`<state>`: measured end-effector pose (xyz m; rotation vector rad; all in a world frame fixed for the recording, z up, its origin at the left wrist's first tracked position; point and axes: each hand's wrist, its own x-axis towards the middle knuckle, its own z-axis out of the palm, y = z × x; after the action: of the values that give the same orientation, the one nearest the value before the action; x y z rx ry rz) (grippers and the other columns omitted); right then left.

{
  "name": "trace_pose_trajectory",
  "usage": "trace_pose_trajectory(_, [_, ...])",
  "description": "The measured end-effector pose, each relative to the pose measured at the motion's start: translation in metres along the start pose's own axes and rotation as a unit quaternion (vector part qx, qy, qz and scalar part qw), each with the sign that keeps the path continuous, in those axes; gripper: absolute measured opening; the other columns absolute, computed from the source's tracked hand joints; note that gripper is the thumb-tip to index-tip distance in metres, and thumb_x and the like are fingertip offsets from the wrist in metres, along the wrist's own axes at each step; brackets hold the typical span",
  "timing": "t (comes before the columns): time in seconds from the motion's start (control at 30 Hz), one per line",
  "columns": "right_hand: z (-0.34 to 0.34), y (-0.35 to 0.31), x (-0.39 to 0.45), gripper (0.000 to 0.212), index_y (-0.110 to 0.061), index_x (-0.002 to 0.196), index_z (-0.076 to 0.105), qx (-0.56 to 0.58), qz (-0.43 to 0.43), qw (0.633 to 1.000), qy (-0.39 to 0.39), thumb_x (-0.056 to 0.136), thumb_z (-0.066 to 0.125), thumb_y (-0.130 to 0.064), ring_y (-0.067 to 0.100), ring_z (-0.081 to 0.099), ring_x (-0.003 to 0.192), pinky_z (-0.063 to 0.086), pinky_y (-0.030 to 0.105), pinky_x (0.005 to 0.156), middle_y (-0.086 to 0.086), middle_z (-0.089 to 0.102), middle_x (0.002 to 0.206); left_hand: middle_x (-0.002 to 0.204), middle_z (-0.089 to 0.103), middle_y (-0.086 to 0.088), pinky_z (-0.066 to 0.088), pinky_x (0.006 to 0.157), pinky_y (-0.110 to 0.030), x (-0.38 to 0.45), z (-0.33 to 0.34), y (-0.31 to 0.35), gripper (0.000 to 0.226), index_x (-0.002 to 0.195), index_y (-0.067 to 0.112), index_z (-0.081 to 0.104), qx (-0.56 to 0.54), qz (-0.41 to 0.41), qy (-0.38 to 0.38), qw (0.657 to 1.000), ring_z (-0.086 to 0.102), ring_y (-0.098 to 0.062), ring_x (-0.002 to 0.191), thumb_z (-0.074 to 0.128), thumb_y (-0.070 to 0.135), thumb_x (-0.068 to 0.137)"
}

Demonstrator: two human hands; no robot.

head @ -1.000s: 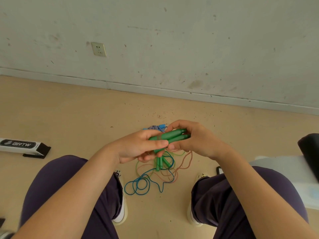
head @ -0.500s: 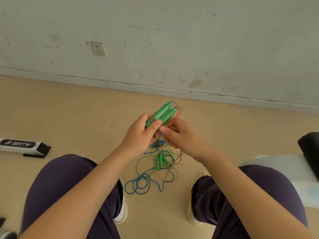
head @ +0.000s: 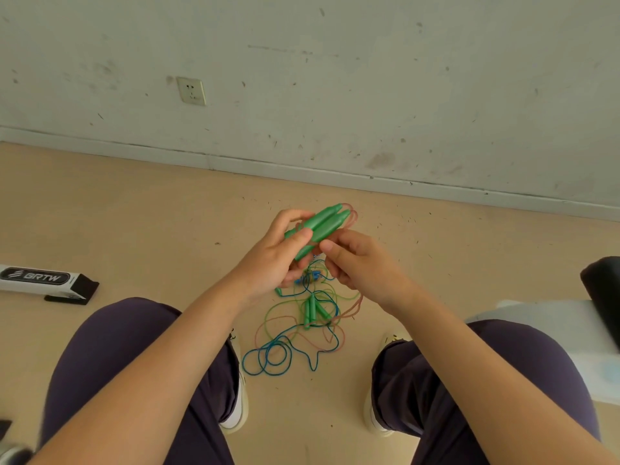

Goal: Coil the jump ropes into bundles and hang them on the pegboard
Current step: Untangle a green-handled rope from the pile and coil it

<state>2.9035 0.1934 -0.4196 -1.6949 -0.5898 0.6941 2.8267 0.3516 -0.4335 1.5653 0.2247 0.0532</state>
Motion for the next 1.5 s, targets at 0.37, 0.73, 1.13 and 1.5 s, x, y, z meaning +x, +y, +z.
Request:
trace_pose_trajectory(0.37, [-0.005,-0.003,-0.003,0.01,-0.006,0.102,0.059,0.074,-0.026,0.997,-0.026,0.101,0.049,-0.007,-0.001,0.046,0.046,0.034,0.011,0.045,-0.006,0.059,0.061,0.081,0.065,-0.011,0.03,0.039,-0.022,-0.002,-0.005,0.008,0.03,0.115,0.012,0.051,-0.104,-0.046,-0.048,0.992,0.052,-0.019,0.05,0.056,0.031,0.091])
trace_pose_trajectory(0.73, [-0.008,-0.001,-0.004,0.02,-0.01,0.093,0.063,0.045,-0.046,0.998,-0.022,0.101,0.049,-0.022,0.009,0.032,0.048,0.028,0.017,0.044,0.002,0.044,0.058,0.102,0.075,-0.018,0.056,0.06,-0.026,-0.005,-0.017,0.012,0.028,0.117,0.027,0.072,-0.093,-0.019,-0.101,0.99,0.074,-0.03,0.077,0.064,0.028,0.09])
trace_pose_trajectory(1.13, [0.003,-0.001,0.0,0.034,-0.021,0.068,0.057,-0.124,-0.026,0.992,0.013,0.101,0.051,-0.027,0.001,0.037,0.045,0.032,0.017,0.049,-0.016,0.045,0.048,0.083,0.073,-0.013,0.054,0.054,-0.025,0.005,-0.012,0.001,0.022,0.118,0.002,0.064,-0.01,0.007,0.112,0.994,0.065,-0.017,0.056,0.06,0.007,0.097])
trace_pose_trajectory(1.5, [-0.029,-0.021,-0.011,0.013,-0.014,0.078,0.067,-0.262,-0.15,0.953,0.023,0.091,0.068,-0.018,0.009,0.047,0.058,0.038,0.021,0.056,-0.003,0.057,0.064,0.078,0.072,-0.005,0.052,0.055,-0.031,-0.002,-0.011,-0.005,0.016,0.111,0.004,0.066,0.223,-0.091,-0.146,0.959,0.061,-0.016,0.056,0.062,0.011,0.097])
